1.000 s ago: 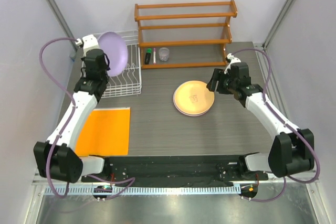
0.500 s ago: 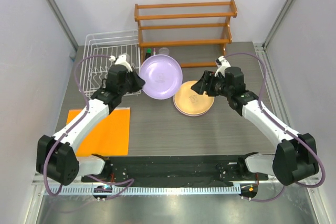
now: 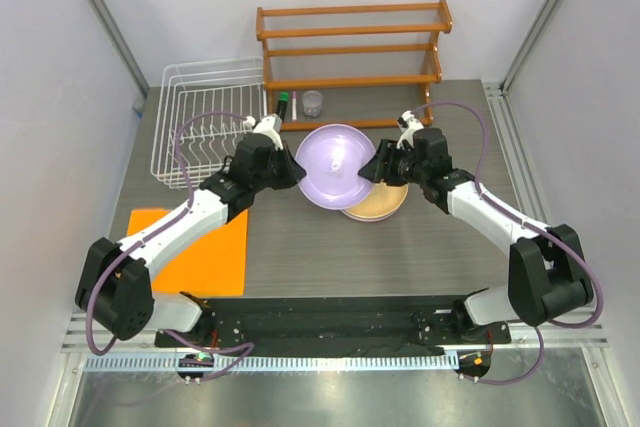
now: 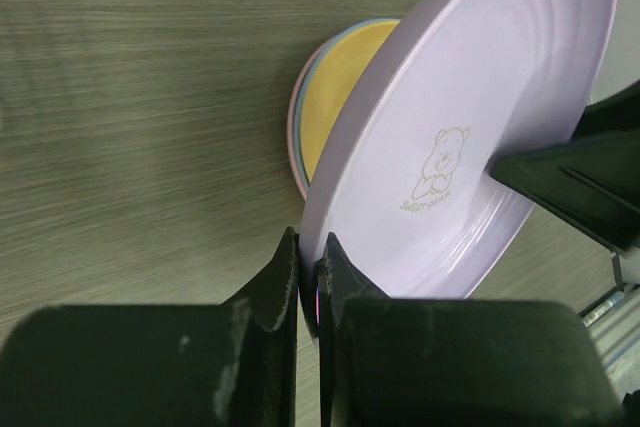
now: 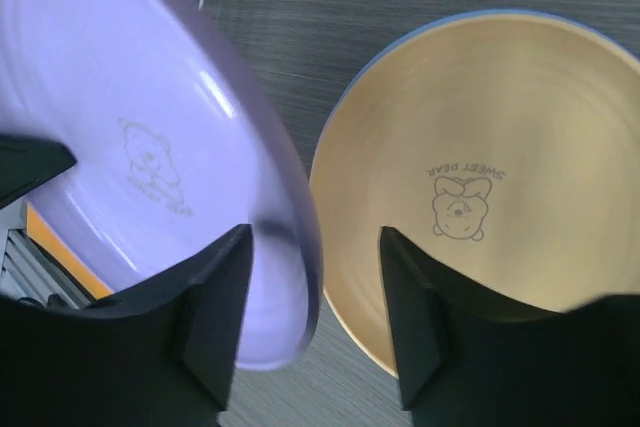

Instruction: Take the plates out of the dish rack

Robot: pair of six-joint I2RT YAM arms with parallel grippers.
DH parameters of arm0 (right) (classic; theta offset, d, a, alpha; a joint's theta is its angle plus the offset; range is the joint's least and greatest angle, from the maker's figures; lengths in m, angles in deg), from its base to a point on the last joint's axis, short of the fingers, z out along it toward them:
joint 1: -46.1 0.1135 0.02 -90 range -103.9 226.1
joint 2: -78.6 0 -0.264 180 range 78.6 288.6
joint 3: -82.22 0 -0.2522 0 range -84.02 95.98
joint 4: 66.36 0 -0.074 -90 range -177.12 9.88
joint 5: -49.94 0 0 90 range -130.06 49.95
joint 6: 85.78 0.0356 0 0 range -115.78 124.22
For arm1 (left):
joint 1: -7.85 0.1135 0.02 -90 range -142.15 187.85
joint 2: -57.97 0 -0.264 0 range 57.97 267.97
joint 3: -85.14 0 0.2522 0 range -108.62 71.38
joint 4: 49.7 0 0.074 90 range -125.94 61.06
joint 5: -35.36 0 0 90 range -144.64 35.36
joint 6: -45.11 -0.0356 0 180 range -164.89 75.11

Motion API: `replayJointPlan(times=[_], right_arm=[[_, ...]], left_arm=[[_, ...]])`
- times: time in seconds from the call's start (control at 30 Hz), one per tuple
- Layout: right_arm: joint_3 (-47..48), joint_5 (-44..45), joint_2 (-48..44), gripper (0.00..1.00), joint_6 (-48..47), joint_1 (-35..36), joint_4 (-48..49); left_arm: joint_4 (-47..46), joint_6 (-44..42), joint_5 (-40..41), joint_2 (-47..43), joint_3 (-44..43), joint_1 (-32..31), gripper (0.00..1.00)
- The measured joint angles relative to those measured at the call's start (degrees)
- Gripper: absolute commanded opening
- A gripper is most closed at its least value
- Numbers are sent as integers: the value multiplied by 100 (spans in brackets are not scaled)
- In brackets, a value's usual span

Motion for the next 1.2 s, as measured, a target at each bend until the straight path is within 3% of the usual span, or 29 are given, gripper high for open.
replayJointPlan(times=[0.07, 0.1, 0.13, 0.17, 0.23, 0.27, 0.4, 0.63, 0.9, 1.1, 1.2], right_arm=[[7, 4, 116, 18, -31, 0, 2], [11, -11, 168, 4, 0, 2, 2], [20, -17, 186, 1, 13, 2, -17], [26, -85, 188, 1, 39, 2, -13], [66, -111, 177, 1, 9, 4, -7], [76, -57, 177, 1, -13, 20, -20], [111, 415, 173, 1, -129, 24, -313], [358, 1222, 170, 2, -330, -247, -1154], [385, 1499, 173, 5, -422, -525, -1582], [455, 1491, 317, 16, -439, -540, -1659], [457, 1480, 365, 31, -439, -540, -1711]], left_arm=[[-87, -2, -7, -2, 31, -76, 0], [-98, -15, 13, -2, 48, -103, 1], [-90, -46, 76, -2, 83, -111, 9], [-83, -48, 111, -2, 125, -107, 27], [-96, -9, 133, -7, 179, -46, 46], [-101, -46, 157, -17, 179, -46, 65], [-94, -114, 352, -173, 175, -90, 85], [175, -540, 1438, -487, 177, -109, 92], [212, -1117, 2594, -1056, 380, -109, 97], [278, -1255, 2881, -1073, 470, -109, 98], [302, -1272, 2953, -1073, 485, -109, 98]])
